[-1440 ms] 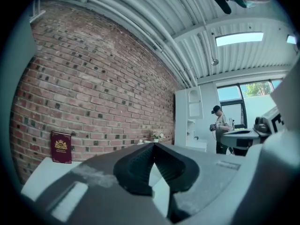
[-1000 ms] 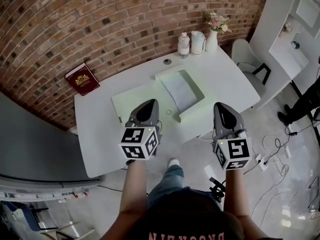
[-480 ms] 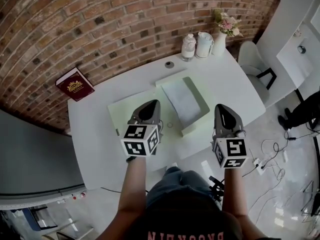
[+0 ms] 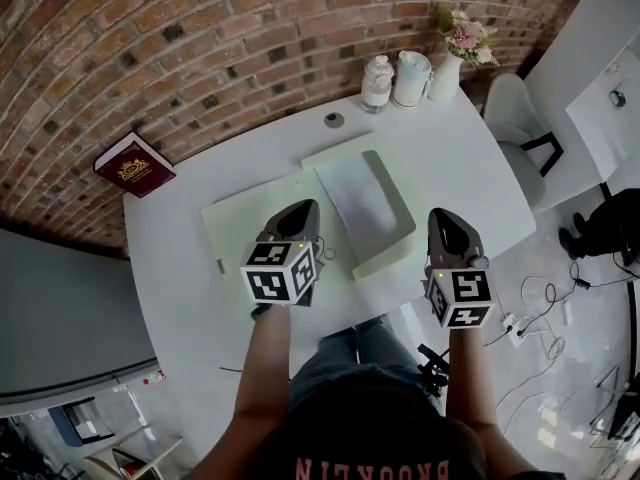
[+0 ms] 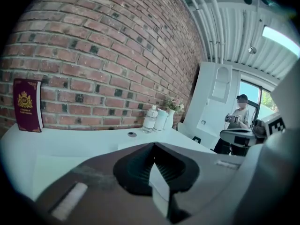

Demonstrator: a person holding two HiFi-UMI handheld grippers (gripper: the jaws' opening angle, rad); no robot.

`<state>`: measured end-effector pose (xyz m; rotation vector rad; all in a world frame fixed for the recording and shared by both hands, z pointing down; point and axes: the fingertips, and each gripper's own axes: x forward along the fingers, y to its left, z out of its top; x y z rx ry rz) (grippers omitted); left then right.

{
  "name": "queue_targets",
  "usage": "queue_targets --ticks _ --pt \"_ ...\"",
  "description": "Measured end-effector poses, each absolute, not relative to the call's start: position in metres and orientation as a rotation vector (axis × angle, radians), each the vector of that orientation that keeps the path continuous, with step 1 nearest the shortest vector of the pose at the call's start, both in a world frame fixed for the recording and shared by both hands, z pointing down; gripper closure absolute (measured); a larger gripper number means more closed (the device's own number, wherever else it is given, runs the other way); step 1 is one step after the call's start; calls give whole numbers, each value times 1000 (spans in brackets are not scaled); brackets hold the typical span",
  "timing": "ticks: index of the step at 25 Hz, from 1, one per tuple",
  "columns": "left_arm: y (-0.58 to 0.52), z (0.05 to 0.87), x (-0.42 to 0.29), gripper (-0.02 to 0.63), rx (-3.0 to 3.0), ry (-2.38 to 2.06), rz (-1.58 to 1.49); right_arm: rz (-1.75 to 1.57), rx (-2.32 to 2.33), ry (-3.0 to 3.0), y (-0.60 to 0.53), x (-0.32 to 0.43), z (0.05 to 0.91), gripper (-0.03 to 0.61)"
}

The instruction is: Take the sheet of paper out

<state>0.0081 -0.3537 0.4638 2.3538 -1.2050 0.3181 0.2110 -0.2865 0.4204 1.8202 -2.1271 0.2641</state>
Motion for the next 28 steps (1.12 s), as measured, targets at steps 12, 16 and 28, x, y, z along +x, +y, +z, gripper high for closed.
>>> queue_targets --ticks 12,16,28 --pt "-360 543 36 561 2132 -1154 417 362 1678 -2158 -330 231 469 576" --pt "-355 570 45 533 2065 -1114 470 387 1617 -2159 -337 230 487 575" --pt "-355 629 63 515 1856 -1056 538 469 1521 -2175 -356 234 520 575"
